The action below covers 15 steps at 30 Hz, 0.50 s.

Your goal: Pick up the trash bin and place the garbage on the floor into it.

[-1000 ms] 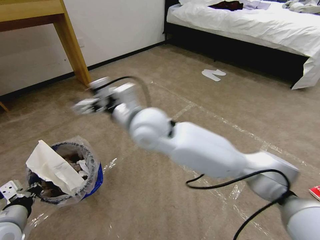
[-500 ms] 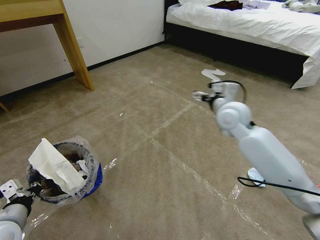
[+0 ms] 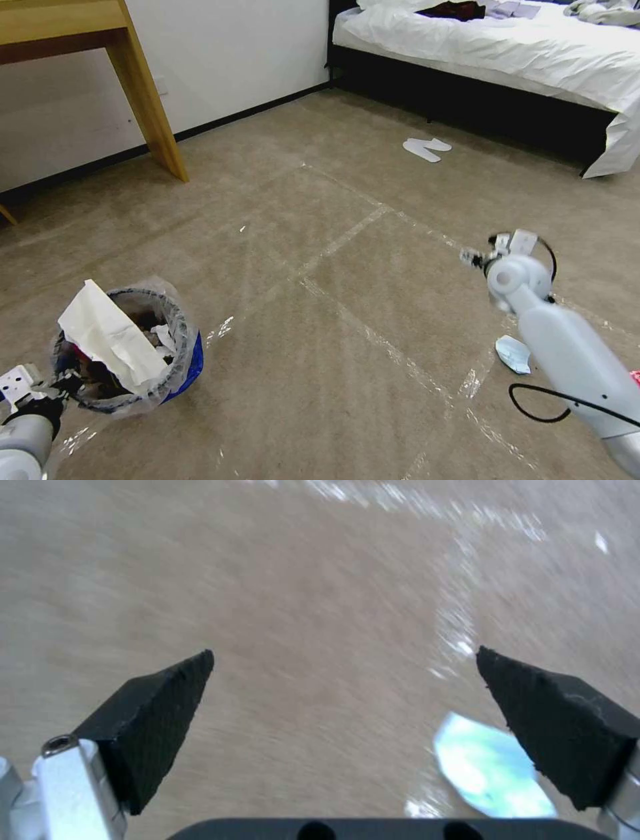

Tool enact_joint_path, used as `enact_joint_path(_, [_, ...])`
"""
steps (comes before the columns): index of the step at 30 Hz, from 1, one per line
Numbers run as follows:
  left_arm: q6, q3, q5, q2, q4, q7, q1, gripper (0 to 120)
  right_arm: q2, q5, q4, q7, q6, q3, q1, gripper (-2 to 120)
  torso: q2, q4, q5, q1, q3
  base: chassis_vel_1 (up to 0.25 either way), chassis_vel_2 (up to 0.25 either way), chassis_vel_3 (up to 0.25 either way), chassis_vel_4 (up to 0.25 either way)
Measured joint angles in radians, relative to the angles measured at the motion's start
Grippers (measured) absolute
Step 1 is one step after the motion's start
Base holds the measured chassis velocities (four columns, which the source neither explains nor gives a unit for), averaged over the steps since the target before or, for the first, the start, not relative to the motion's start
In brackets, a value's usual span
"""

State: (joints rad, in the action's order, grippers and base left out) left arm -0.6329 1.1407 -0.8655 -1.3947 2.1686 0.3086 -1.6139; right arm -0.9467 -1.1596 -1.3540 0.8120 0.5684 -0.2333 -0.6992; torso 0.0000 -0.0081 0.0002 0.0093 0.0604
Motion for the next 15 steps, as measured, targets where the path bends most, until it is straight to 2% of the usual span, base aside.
enact_joint_path(1, [0.001,0.0,0.0,-0.001,0.001,0.0,-0.002,0,-0.006,0.007,0.069,0.003,0.0,-0.006,-0.004,100,0.0,0.0,-0.0004,0.0,0.0,0.0,0.0,0.0,0.0])
enact_joint_path(3, [0.001,0.0,0.0,-0.002,0.002,0.0,-0.003,0,-0.008,0.011,0.105,0.003,-0.001,-0.006,-0.005,100,0.0,-0.0001,-0.0002,0.0,0.0,0.0,0.0,0.0,0.0])
enact_joint_path(5, [0.002,0.0,0.0,-0.004,0.004,0.0,-0.006,0,-0.017,0.036,0.199,-0.008,-0.01,-0.006,-0.005,100,0.0,-0.0002,-0.0002,0.0,0.0,0.0,0.0,0.0,0.0])
enact_joint_path(8, [0.003,0.001,0.0,-0.005,0.007,-0.001,-0.009,0,-0.028,0.064,0.28,-0.024,-0.016,-0.003,-0.002,100,0.0,-0.0001,-0.0002,0.0,0.0,0.0,0.0,0.0,0.0])
enact_joint_path(11, [0.003,0.001,0.0,-0.005,0.007,-0.001,-0.009,0,-0.033,0.075,0.304,-0.03,-0.017,0.0,-0.001,100,0.0,-0.0002,-0.0003,0.0,0.0,0.0,0.0,0.0,0.0])
enact_joint_path(13, [0.004,0.003,-0.001,-0.008,0.009,-0.001,-0.01,0,-0.058,0.121,0.404,-0.051,-0.034,0.019,0.013,100,0.0,-0.0002,0.0,0.0,0.0,0.0,0.0,0.0,0.0])
enact_joint_path(15, [0.004,0.003,-0.001,-0.011,0.009,-0.001,-0.01,0,-0.064,0.13,0.431,-0.062,-0.04,0.026,0.017,100,0.0,-0.0001,0.0,0.0,0.0,0.0,0.0,0.0,0.0])
